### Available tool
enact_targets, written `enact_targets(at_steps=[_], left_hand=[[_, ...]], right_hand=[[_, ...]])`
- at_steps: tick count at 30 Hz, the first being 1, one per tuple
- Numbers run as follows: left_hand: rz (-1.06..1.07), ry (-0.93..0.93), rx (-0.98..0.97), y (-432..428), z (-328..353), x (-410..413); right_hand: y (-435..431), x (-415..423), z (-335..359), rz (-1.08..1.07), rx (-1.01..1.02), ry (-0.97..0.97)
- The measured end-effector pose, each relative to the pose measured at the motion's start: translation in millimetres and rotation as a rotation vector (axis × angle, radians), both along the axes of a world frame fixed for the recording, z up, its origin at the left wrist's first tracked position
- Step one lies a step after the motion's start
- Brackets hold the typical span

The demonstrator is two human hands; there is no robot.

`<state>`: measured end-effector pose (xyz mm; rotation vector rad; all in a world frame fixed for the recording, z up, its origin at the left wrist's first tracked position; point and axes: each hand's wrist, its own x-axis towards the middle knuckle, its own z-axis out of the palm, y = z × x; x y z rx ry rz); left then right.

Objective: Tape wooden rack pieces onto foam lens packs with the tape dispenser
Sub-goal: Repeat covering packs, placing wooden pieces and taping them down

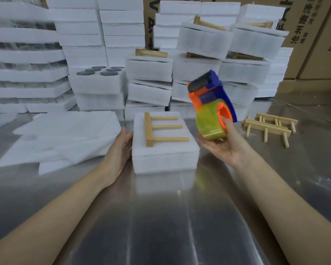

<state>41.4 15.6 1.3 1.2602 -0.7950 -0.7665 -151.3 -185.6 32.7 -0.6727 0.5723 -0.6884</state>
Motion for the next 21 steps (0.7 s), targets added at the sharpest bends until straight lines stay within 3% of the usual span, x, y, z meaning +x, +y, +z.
enact_targets(at_steps=[5,11,16,21], left_hand=[[-0.059,-0.017,0.004,2,1,0],[-0.083,-0.057,0.019,6,2,-5],[-0.051,-0.052,0.033,6,6,-10],[-0.014,-0.11,0.038,4,3,-25]], right_hand=[[4,3,2,0.104,0.034,-0.045],[-4,-14,13,0.225,-0.033,0.104],[-14,-24,23,0.135,-0.189,0.203],[-9,-19,24,0.053,-0.197,0.208]])
